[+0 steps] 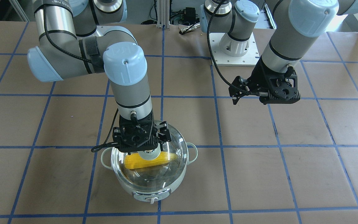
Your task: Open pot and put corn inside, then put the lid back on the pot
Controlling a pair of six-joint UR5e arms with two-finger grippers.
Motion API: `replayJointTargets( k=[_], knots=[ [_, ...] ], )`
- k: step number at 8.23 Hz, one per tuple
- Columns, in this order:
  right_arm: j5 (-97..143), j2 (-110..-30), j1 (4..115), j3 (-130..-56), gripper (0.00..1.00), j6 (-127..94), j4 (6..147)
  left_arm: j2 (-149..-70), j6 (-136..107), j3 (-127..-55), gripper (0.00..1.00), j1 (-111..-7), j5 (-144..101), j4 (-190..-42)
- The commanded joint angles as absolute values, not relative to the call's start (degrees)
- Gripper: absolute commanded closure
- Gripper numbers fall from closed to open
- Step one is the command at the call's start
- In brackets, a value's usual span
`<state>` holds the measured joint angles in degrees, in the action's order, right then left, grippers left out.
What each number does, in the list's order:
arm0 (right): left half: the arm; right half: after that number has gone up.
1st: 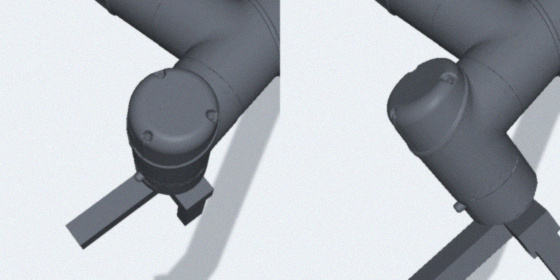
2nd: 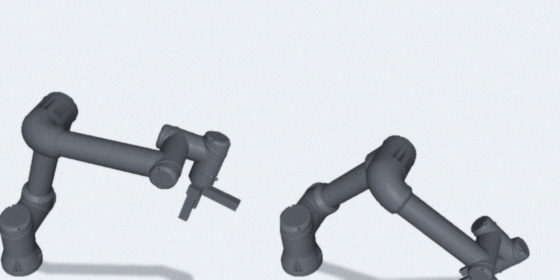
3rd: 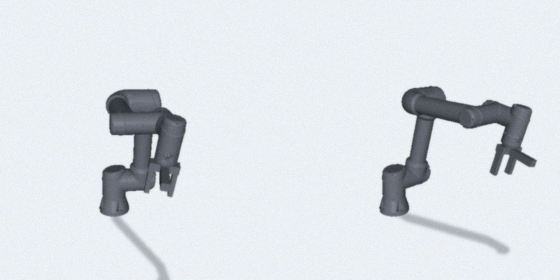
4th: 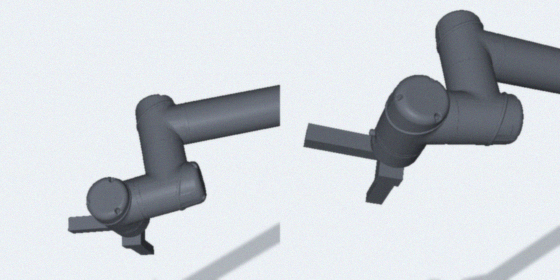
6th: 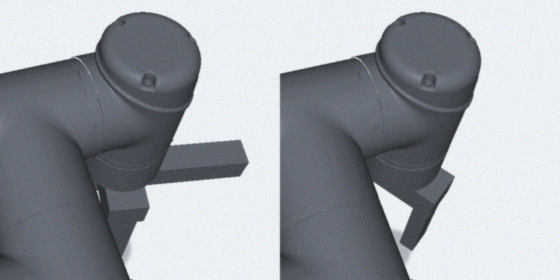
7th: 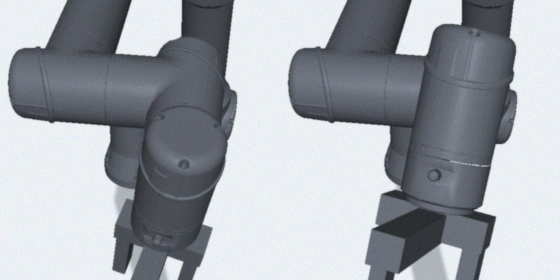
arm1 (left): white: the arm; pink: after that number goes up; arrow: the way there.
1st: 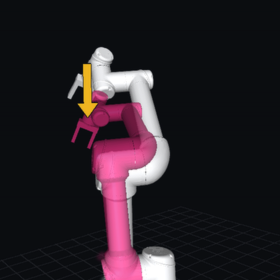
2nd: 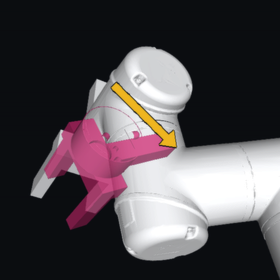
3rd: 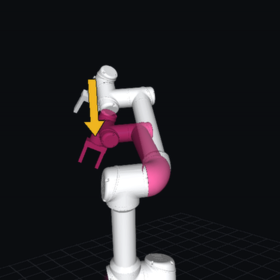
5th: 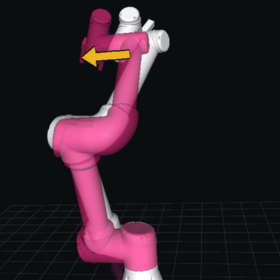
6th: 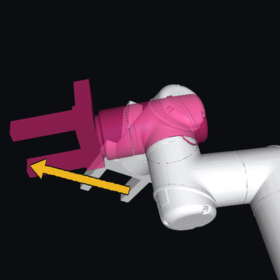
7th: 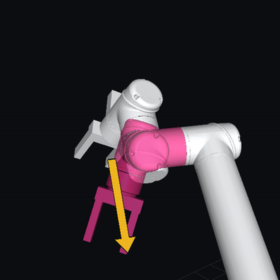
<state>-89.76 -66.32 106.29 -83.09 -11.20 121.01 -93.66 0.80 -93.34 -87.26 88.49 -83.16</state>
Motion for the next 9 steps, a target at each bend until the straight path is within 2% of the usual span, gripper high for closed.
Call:
replayJointTargets(
  k=[1,3,5,7,9],
  knots=[
    [-89.12,-73.80,100.92,-83.32,0.00,-7.40,110.36,-93.60,0.70,-93.34,0.00,-87.36,88.24,-82.97],
    [-89.13,-78.73,95.22,-84.72,0.00,-1.87,101.29,-93.52,0.70,-93.34,0.00,-87.54,88.42,-82.88],
    [-89.12,-84.26,90.90,-87.96,0.00,2.44,97.93,-92.30,1.23,-93.25,0.00,-87.54,88.42,-82.79],
    [-89.12,-89.27,90.09,-88.24,0.00,2.11,88.90,-91.50,0.71,-92.99,0.00,-87.54,88.59,-82.18],
    [-89.12,-90.44,90.09,-88.50,0.00,2.54,87.10,-91.05,0.88,-93.16,0.00,-87.80,88.59,-80.68]
  ],
)
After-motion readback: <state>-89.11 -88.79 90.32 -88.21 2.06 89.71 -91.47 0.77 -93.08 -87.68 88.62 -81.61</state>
